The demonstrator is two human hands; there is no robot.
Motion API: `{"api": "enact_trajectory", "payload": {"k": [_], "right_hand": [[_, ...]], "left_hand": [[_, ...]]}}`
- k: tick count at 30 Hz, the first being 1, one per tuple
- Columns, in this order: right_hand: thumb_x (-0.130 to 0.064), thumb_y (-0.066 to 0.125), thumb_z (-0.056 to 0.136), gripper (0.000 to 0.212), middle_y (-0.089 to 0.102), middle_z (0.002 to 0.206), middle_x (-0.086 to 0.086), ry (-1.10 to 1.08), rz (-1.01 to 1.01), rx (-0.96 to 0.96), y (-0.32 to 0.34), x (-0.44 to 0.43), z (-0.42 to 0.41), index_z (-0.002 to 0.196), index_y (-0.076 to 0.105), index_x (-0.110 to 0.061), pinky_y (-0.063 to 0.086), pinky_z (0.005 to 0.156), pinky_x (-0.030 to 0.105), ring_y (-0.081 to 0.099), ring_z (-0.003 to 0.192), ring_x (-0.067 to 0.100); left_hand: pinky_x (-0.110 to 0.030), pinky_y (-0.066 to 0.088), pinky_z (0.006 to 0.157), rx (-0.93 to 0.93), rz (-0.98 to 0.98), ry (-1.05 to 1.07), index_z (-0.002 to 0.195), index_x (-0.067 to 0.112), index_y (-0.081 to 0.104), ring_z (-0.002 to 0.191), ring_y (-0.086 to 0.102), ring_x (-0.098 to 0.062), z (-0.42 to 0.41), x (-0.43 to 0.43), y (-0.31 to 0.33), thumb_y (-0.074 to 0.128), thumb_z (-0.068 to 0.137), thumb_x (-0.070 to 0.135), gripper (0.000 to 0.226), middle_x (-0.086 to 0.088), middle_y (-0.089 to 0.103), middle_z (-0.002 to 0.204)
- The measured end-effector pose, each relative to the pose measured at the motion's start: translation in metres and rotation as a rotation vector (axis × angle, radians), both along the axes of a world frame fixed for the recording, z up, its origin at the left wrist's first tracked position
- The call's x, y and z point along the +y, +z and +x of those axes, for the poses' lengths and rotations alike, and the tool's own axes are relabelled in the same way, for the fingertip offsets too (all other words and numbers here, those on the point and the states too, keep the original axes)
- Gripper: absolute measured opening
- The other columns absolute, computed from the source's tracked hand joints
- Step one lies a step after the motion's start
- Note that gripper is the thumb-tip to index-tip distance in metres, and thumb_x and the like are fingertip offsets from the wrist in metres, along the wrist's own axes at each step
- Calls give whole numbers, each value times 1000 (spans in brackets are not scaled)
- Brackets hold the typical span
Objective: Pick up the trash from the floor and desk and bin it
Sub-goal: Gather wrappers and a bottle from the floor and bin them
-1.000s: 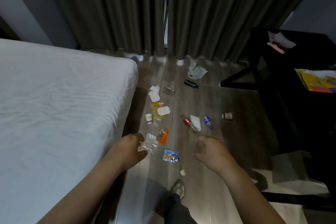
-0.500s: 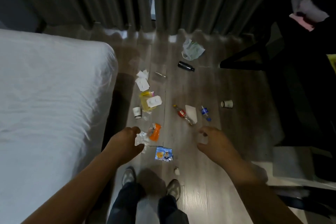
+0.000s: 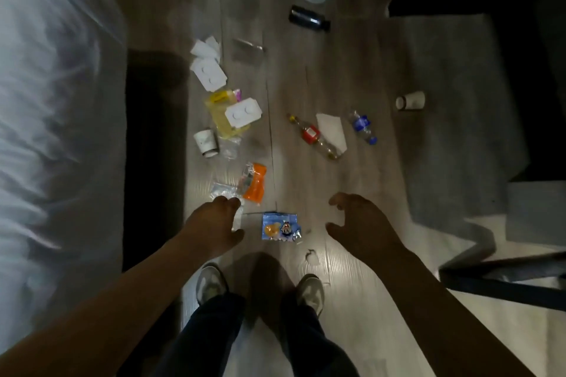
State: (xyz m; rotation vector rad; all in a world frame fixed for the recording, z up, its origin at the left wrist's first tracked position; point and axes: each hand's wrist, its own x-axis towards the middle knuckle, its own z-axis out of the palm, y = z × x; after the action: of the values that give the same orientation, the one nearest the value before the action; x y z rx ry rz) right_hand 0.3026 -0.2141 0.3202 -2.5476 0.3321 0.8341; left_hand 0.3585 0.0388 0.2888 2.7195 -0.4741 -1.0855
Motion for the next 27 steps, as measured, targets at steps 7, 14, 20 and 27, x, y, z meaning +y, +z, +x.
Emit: {"api": "enact_trajectory", "payload": {"k": [7, 14, 20, 27], "right_hand": [[-31, 66, 86, 47, 58, 121, 1, 2, -13, 18, -151, -13, -22, 129, 50, -21, 37, 84, 18, 55, 107, 14], [-31, 68, 85, 52, 56, 125, 1, 100, -42, 46, -307, -34, -27, 133, 48, -23, 41, 90, 23, 54, 111, 15], [-29, 66, 86, 51, 55, 125, -2, 275, -108, 12, -384, -48, -49, 133, 46, -23, 42, 87, 22, 53, 109, 13], [-28, 63, 86, 50, 55, 124, 2, 112, -116, -33, -384, -48, -91, 133, 48, -21, 45, 91, 27, 53, 110, 17]], "left_hand": [[-27, 45, 92, 34, -29, -204, 141, 17, 37, 112, 53, -19, -29, -16, -159, 56, 89, 41, 60, -4, 49, 130], [-29, 44, 87, -66, -178, -371, 130, 19, 48, 107, 53, -19, -25, -42, -315, 54, 84, 61, 63, -4, 54, 122], [-28, 43, 87, -238, -247, -467, 127, 24, 46, 105, 50, -15, -27, -63, -404, 60, 72, 66, 70, 3, 53, 121], [-33, 41, 95, -218, -188, -425, 132, 17, 43, 112, 51, -23, -51, -91, -408, 69, 68, 59, 81, -4, 53, 125]]}}
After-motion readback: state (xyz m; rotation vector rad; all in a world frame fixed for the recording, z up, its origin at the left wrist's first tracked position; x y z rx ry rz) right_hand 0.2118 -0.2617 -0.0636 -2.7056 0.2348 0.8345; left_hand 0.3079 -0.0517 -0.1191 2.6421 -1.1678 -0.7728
